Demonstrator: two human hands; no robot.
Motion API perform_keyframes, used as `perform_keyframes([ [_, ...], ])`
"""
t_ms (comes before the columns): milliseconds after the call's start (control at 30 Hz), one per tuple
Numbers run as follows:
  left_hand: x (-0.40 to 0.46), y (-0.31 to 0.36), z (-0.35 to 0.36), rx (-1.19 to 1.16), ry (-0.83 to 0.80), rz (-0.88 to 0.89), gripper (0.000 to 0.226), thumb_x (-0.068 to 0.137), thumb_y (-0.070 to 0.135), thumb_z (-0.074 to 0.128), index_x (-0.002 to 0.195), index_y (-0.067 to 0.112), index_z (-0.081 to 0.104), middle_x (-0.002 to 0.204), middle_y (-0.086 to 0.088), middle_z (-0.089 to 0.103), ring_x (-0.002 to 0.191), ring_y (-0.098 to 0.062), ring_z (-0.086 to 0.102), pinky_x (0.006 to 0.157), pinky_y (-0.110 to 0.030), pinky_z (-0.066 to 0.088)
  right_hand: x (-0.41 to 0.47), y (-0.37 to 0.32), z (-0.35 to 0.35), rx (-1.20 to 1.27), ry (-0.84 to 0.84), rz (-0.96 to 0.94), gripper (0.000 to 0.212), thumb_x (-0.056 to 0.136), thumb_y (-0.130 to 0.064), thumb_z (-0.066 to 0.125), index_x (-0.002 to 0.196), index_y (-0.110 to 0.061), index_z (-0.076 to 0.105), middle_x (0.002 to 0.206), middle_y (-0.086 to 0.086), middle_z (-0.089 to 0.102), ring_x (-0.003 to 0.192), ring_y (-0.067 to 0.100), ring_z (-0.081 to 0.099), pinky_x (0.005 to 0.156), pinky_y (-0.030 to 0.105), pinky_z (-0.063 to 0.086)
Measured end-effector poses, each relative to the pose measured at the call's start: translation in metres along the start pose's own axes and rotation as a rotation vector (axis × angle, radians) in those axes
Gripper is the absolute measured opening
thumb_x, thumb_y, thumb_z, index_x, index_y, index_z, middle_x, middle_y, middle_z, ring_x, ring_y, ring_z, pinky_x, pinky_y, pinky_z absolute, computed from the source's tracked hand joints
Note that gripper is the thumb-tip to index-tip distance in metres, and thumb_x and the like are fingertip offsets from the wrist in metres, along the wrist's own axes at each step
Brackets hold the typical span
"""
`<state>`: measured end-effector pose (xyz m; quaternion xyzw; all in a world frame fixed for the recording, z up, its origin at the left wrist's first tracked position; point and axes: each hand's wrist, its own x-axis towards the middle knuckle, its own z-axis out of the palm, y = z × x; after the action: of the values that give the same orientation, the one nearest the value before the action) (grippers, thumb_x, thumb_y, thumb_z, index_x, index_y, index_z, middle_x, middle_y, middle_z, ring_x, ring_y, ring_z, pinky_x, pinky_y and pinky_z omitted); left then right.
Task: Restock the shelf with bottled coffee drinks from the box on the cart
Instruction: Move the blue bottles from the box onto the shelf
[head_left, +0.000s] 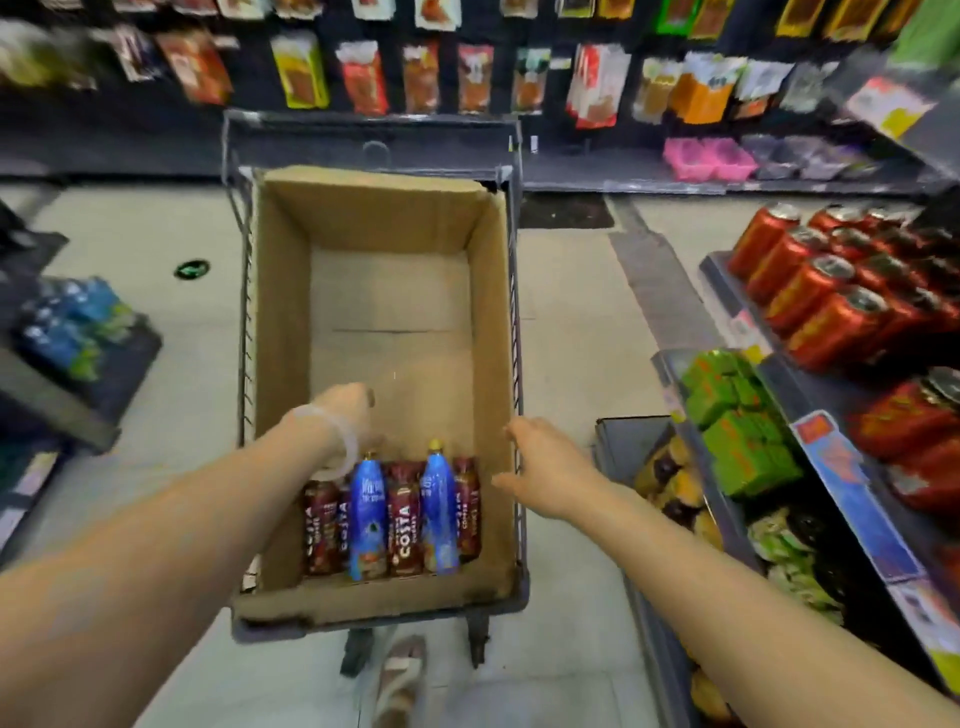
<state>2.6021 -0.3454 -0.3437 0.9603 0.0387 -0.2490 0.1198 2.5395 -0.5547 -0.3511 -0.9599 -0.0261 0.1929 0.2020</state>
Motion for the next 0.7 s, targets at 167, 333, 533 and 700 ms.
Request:
perform_keyframes([
  [167,0.042,-0.074,0.04,-0.049,-0.13,-0.124,0.045,0.08,0.027,0.068,0.116,0.001,0.057,0.117,-0.015,0.062,0.108,-0.029,0.059,0.09,-0.033,0.048,0.071,-0.022,0.055,-0.016,-0.176,0.063,0.051,0.084,-0.03,0.063,0.125,-0.008,0.044,0.127,0.015,0.049,0.118,0.031,0.05,0.099,0.036,0.043],
  [333,0.092,-0.123,0.095,-0.147,-0.27,-0.192,0.058,0.074,0.032,0.072,0.122,0.01,0.049,0.124,-0.011,0.057,0.114,-0.027,0.056,0.095,-0.034,0.047,0.131,-0.018,0.118,0.026,-0.327,0.195,0.045,0.082,-0.026,0.064,0.118,-0.006,0.045,0.124,0.016,0.053,0.115,0.032,0.052,0.093,0.034,0.044],
  [533,0.133,-0.134,0.161,-0.296,-0.391,-0.295,0.071,0.073,0.031,0.075,0.13,0.012,0.038,0.13,-0.009,0.051,0.118,-0.025,0.053,0.096,-0.032,0.046,0.171,0.003,0.194,0.199,-0.423,0.457,0.074,0.072,-0.026,0.076,0.13,-0.009,0.034,0.132,0.012,0.046,0.122,0.029,0.048,0.1,0.037,0.043],
  [700,0.147,-0.13,0.202,-0.422,-0.354,-0.41,0.07,0.07,0.03,0.078,0.124,0.013,0.038,0.129,-0.008,0.047,0.121,-0.027,0.048,0.1,-0.038,0.044,0.188,0.013,0.241,0.369,-0.348,0.653,0.078,0.066,-0.023,0.083,0.125,-0.006,0.036,0.13,0.013,0.047,0.12,0.028,0.05,0.099,0.039,0.044],
])
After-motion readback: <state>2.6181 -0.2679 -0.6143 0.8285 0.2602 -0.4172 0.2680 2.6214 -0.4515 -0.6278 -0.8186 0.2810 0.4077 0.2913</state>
